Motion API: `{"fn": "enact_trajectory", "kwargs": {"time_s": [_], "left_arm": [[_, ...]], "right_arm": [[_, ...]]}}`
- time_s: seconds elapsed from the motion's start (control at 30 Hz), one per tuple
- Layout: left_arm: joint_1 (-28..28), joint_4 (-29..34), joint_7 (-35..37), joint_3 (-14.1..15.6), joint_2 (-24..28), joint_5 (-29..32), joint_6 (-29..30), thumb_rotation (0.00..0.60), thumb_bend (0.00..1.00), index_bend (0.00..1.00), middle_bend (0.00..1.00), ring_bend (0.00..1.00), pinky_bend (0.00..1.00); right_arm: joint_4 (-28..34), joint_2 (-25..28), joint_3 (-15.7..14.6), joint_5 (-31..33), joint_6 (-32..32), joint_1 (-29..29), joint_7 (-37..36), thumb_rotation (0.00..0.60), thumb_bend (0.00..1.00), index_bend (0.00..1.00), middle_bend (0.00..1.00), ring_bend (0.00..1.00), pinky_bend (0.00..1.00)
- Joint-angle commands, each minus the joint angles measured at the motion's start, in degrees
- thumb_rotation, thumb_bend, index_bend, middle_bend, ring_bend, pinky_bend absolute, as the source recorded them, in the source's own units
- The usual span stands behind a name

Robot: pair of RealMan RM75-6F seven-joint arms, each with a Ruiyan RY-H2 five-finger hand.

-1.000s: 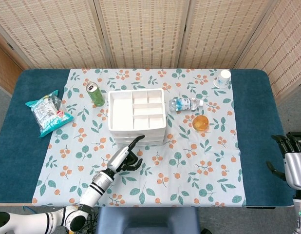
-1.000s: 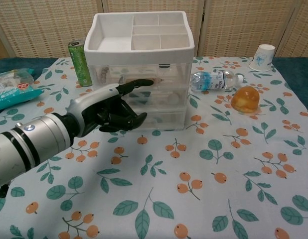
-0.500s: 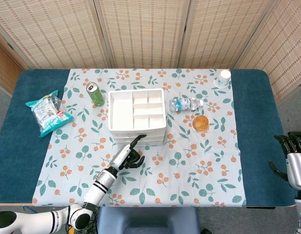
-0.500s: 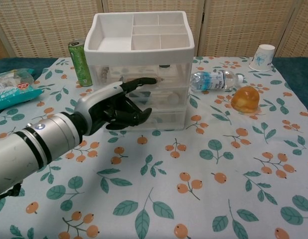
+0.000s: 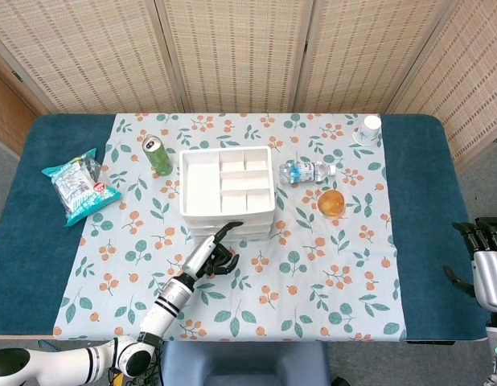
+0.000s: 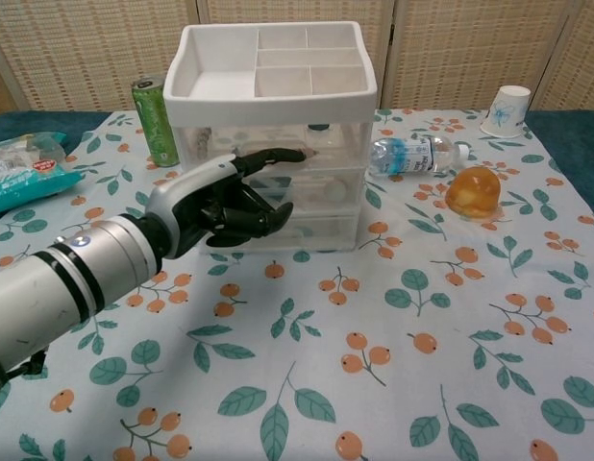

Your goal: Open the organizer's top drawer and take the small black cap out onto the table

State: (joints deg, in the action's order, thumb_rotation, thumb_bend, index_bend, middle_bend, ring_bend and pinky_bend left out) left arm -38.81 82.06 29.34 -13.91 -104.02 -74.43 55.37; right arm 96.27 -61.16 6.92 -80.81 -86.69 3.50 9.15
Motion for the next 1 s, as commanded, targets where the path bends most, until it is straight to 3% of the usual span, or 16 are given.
{"fn": "enact_trajectory", "kwargs": {"time_s": [0.03,1.0], "left_arm": [[0.06,0.08,0.28,0.19,0.05,-0.24,0.02,0.6,0.5,0.14,1.0,1.0,1.0],[1.97,2.66,2.42,3.97,1.26,-3.76,1.54,0.6,0.5,0.16,1.0,1.0,1.0]], "right_arm": [[0.07,-0.01,0.0,-0.05,0.05,0.07,0.15,0.6,0.26,0.16,0.21,0.16,0.23],[1.39,0.07,-0.2,-0.16,-0.36,-0.08,1.87,0.6,0.26,0.16,0.21,0.16,0.23]]}}
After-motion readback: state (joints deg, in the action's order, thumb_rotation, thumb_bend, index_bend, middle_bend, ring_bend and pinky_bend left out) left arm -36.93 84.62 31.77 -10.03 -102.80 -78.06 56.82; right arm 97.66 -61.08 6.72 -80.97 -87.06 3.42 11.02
